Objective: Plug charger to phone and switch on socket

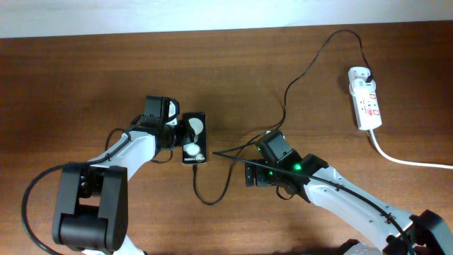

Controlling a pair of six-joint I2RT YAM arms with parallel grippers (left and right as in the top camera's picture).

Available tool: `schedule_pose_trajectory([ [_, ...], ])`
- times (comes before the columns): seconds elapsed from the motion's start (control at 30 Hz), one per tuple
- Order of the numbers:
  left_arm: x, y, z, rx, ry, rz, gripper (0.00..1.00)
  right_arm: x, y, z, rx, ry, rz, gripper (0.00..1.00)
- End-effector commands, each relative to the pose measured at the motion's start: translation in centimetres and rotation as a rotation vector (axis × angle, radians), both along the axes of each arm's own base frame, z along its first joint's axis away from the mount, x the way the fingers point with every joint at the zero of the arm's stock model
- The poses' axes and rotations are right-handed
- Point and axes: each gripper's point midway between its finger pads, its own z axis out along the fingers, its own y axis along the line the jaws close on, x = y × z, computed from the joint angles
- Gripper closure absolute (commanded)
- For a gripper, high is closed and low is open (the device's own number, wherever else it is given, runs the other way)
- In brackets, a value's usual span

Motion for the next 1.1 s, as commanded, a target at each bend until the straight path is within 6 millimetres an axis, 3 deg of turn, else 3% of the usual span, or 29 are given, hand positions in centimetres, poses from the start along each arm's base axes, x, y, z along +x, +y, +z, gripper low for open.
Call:
schedule_pose_trajectory([
  [0.0,-0.2,0.3,-0.6,0.019,0.013,-0.001,0.49,0.2,-0.1,0.4,0.003,-0.014,-0.006,0.01],
  [0.1,-0.2,0.3,-0.6,0.02,0.013,0.0,0.37,0.2,-0.1,0.4,0.003,-0.014,-0.006,0.01],
  [0.27,-0.1,0.9,-0.7,0.053,0.008,0.016,0.3,0.2,-0.2,0.4,0.001,-0.011,-0.006,0.01],
  [0.37,0.0,1.1,-0.7,0.052,0.008,0.021,0.18,0.2,-0.2,0.4,0.001,-0.011,-0.006,0.01],
  [0.43,0.3,1.6,-0.5,0.044,0.005,0.036,0.03,0.1,-0.2,0.4,0.001,-0.011,-0.006,0.01],
  [0.47,0.5,1.8,-0.2,0.028,0.001,0.042,0.01,0.1,-0.2,0.3,-0.001,-0.009,-0.006,0.01],
  [0.67,0.8,4.2,2.0,-0.03,-0.017,0.108,0.01,0.1,-0.2,0.3,-0.001,-0.008,-0.006,0.01],
  [0.87,2.8,9.1,6.7,-0.047,-0.162,0.249,0.01,0.1,-0.2,0.3,-0.001,-0.008,-0.006,0.01],
  [0.97,3.0,11.6,7.0,-0.043,-0.176,0.307,0.01,0.1,-0.2,0.3,-0.001,-0.009,-0.006,0.01],
  [1.07,3.0,11.7,6.9,-0.042,-0.175,0.31,0.01,0.1,-0.2,0.3,-0.001,-0.008,-0.006,0.01],
])
